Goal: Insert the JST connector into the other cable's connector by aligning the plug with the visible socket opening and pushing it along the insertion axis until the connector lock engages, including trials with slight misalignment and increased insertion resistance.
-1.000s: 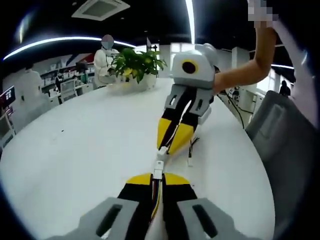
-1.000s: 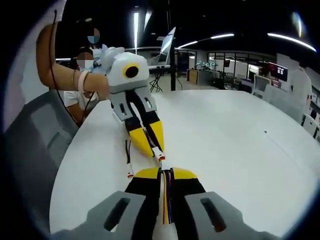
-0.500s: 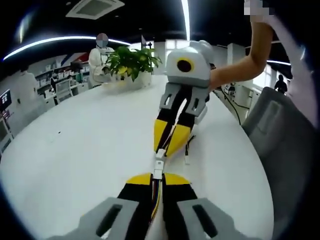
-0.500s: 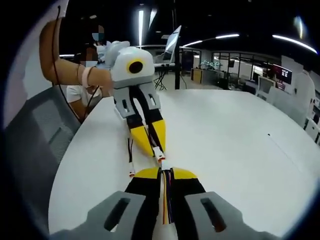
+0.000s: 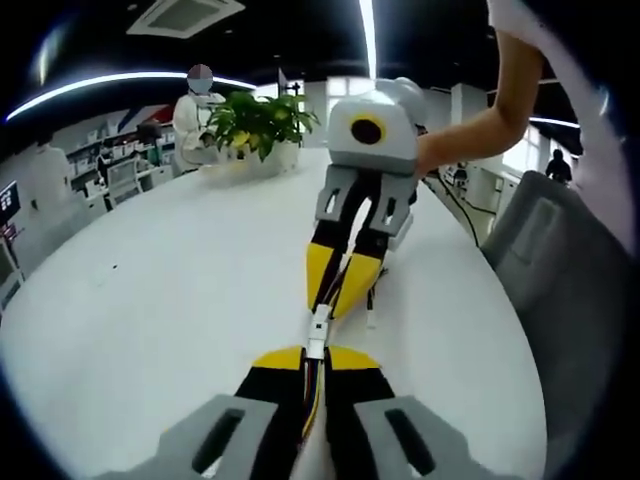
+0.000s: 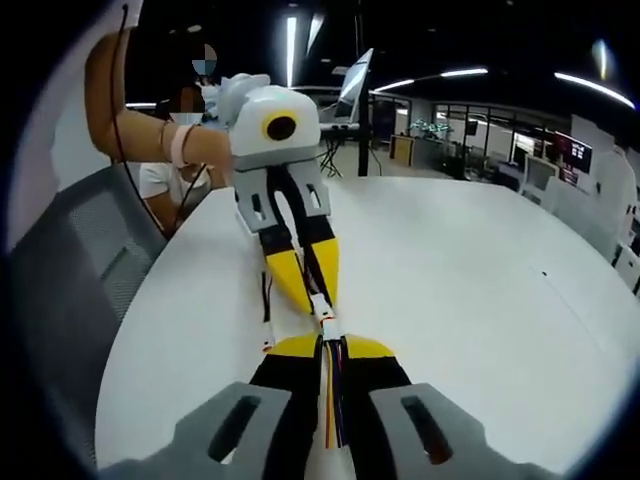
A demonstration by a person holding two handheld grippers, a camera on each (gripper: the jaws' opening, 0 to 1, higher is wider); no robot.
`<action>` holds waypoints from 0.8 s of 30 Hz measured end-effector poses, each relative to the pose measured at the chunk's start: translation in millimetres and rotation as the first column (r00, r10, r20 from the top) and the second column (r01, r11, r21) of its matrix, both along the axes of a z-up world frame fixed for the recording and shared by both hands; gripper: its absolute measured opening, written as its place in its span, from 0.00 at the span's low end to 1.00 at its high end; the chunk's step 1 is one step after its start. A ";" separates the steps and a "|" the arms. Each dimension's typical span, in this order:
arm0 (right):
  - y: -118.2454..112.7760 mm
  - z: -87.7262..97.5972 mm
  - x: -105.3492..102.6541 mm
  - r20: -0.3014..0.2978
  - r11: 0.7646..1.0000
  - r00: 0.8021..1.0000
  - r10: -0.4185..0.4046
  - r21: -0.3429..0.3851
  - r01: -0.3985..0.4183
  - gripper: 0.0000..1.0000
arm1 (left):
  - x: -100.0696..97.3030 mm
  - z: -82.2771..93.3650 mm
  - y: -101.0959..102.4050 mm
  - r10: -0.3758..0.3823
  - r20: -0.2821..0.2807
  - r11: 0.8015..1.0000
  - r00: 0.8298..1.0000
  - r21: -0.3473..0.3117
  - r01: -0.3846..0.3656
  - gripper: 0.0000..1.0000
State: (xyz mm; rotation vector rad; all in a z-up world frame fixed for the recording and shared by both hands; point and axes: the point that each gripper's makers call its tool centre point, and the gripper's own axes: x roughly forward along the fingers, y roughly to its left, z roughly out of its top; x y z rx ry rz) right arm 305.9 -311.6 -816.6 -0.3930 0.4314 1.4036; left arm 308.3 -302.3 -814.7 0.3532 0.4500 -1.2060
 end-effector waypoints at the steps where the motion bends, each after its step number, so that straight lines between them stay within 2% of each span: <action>1: 0.0 -0.2 -0.2 0.002 1.000 1.000 0.003 -0.003 -0.003 0.03 | -0.4 -0.1 0.1 -0.003 0.000 1.000 1.000 0.002 0.003 0.00; 6: -0.6 -0.7 -1.8 0.016 0.999 0.999 0.033 -0.019 -0.032 0.03 | -1.9 -0.4 -0.1 -0.007 -0.011 1.000 1.000 0.000 0.007 0.00; 10: -0.8 -0.2 -3.5 0.036 0.997 0.997 0.064 -0.034 -0.062 0.03 | -2.3 -0.5 -0.2 0.004 -0.044 1.000 0.999 -0.009 -0.005 0.00; 18: -1.5 -1.0 -4.8 0.051 0.994 0.994 0.102 -0.053 -0.099 0.03 | -4.5 0.4 -2.9 -0.030 -0.019 1.000 0.999 0.005 0.030 0.00; 24: -3.9 1.4 -4.6 0.045 0.994 0.993 0.106 -0.044 -0.104 0.03 | -5.1 3.5 -3.8 -0.036 -0.017 0.999 0.999 -0.011 0.036 0.00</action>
